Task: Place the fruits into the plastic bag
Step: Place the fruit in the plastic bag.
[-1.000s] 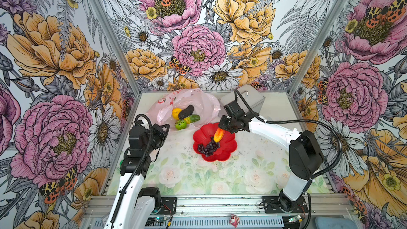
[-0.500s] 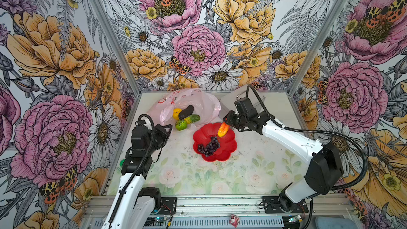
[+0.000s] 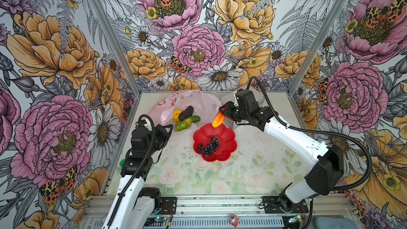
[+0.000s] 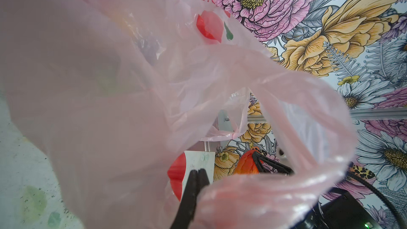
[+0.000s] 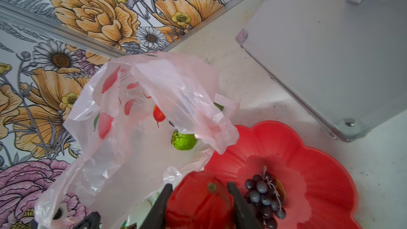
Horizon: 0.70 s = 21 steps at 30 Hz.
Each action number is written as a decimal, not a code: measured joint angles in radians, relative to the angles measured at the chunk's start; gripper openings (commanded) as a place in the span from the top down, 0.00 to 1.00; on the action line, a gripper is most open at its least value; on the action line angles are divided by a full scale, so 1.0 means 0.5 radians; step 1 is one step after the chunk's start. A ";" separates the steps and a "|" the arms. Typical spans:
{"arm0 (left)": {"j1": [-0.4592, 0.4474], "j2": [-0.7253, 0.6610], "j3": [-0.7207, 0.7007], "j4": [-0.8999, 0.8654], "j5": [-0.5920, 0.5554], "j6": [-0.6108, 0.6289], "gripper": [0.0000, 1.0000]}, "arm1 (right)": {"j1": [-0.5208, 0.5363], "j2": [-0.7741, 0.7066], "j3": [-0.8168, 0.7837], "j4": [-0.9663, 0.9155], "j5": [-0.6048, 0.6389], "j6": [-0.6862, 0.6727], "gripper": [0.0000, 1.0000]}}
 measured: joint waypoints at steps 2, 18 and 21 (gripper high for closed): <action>-0.015 0.011 0.000 0.011 -0.001 0.000 1.00 | 0.031 0.000 0.059 0.016 0.000 0.000 0.67; -0.193 0.076 0.000 0.111 -0.085 -0.015 1.00 | 0.197 0.581 0.663 0.160 -0.192 -0.021 0.67; -0.204 0.100 -0.004 0.130 -0.091 -0.015 1.00 | 0.204 0.723 0.742 0.159 -0.257 -0.002 0.67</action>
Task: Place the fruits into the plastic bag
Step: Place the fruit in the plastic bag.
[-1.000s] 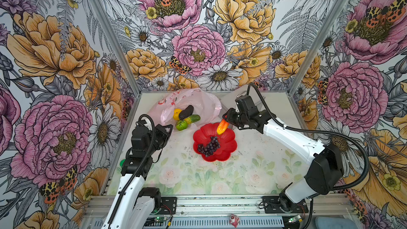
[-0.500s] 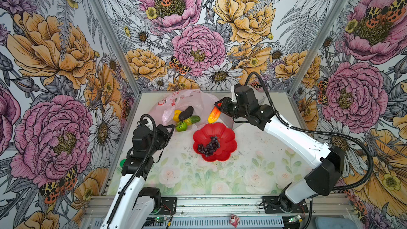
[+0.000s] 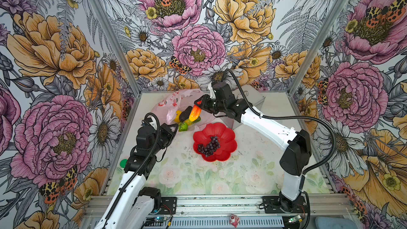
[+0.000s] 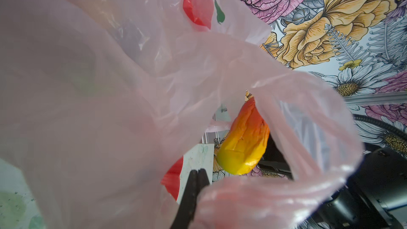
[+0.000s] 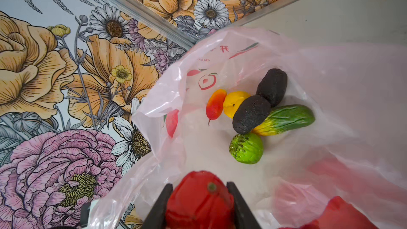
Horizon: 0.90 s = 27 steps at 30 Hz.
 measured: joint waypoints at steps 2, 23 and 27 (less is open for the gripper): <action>-0.002 0.004 -0.007 0.014 -0.002 -0.001 1.00 | 0.005 0.082 0.050 -0.001 -0.035 0.018 0.67; 0.002 0.044 -0.022 0.058 -0.008 -0.053 1.00 | 0.012 0.992 0.927 0.023 -0.107 0.301 0.65; 0.007 0.011 -0.022 0.045 -0.002 -0.054 1.00 | 0.012 1.138 1.085 0.023 -0.101 0.369 0.60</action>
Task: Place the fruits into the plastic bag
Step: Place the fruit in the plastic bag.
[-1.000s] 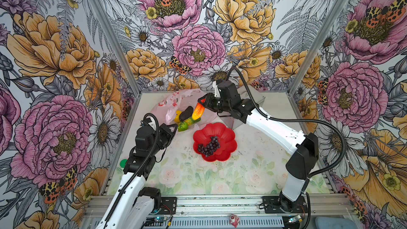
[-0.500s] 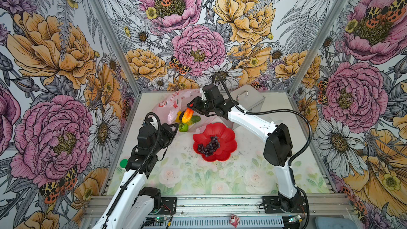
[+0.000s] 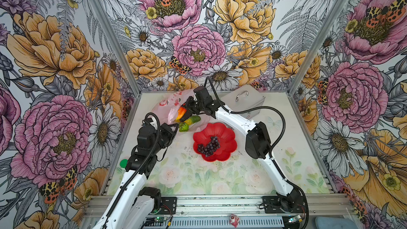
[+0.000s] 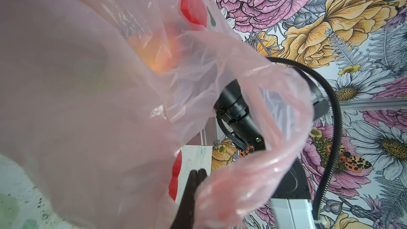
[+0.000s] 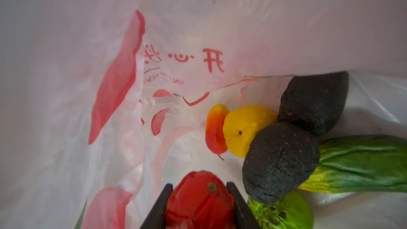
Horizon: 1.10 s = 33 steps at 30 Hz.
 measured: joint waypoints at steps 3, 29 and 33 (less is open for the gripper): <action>0.014 -0.019 0.000 -0.011 0.011 -0.005 1.00 | 0.000 0.053 0.045 -0.001 -0.001 0.040 0.55; 0.166 -0.086 -0.037 -0.008 0.064 -0.058 1.00 | 0.000 -0.062 -0.022 -0.004 -0.147 -0.075 0.43; 0.175 -0.086 -0.037 -0.008 0.077 -0.058 1.00 | 0.000 -0.321 -0.252 -0.015 -0.182 -0.185 0.43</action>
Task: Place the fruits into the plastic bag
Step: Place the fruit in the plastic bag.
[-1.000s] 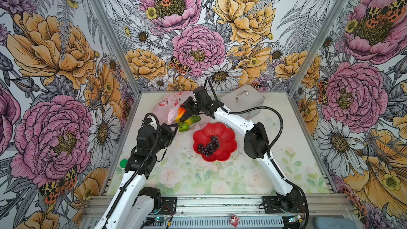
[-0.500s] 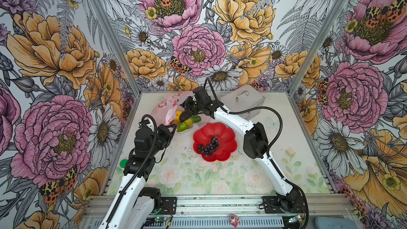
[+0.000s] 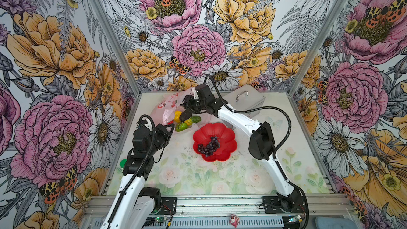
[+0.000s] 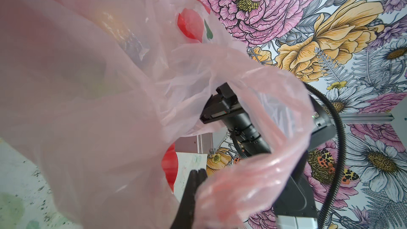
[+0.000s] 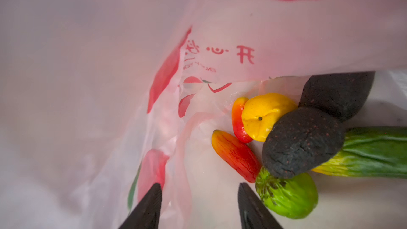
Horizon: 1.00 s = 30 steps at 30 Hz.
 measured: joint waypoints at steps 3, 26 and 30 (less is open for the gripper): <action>0.009 0.000 0.000 0.000 0.003 0.000 1.00 | 0.000 -0.230 -0.186 0.001 -0.027 -0.099 0.43; 0.029 -0.103 -0.011 -0.022 0.014 0.000 1.00 | -0.228 -1.526 -1.799 -0.045 0.121 -0.650 0.00; 0.029 -0.156 -0.046 -0.034 0.001 -0.011 1.00 | -0.349 -1.509 -2.007 -0.086 0.086 -0.347 0.00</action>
